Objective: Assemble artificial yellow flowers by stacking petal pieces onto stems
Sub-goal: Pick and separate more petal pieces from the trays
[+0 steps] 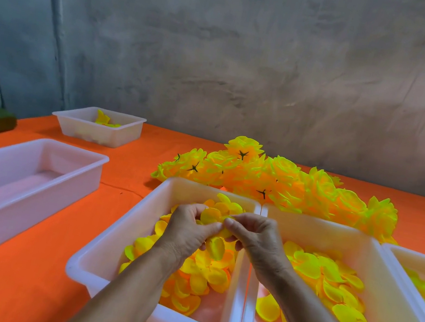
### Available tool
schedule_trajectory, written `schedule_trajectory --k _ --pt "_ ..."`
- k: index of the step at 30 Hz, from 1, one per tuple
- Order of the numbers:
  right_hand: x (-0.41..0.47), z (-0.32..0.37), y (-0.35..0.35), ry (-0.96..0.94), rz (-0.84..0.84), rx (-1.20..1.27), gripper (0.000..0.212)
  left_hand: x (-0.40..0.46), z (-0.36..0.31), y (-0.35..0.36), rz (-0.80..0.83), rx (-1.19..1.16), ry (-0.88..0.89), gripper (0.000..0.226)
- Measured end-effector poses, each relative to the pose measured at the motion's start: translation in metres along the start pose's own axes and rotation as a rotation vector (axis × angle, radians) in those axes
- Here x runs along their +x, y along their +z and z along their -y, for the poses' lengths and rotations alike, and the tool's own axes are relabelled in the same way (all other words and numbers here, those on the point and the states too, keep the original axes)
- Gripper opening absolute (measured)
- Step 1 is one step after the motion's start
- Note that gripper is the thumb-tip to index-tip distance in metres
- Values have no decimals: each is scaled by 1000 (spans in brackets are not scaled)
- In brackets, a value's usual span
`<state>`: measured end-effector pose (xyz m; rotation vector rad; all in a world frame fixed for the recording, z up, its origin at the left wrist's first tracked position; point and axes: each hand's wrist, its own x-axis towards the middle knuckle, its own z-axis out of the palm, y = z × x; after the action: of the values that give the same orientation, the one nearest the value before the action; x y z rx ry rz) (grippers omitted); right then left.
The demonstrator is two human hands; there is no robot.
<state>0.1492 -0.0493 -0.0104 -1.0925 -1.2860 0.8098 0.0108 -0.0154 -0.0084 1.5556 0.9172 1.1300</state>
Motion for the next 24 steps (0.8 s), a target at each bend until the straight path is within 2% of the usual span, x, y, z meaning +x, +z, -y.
schedule_trajectory --k 7,11,15,24 --pt "0 0 0 2 12 -25 9 2 2 0 -57 67 61 13" --pt "-1 2 -4 24 70 9 8 2 0 0 -68 -40 13 15" --pt "-1 2 -3 20 12 38 4 1 -2 1 -67 -164 -54 6" --pt "1 1 -1 17 -35 35 15 1 -3 2 -75 -96 -98 14"
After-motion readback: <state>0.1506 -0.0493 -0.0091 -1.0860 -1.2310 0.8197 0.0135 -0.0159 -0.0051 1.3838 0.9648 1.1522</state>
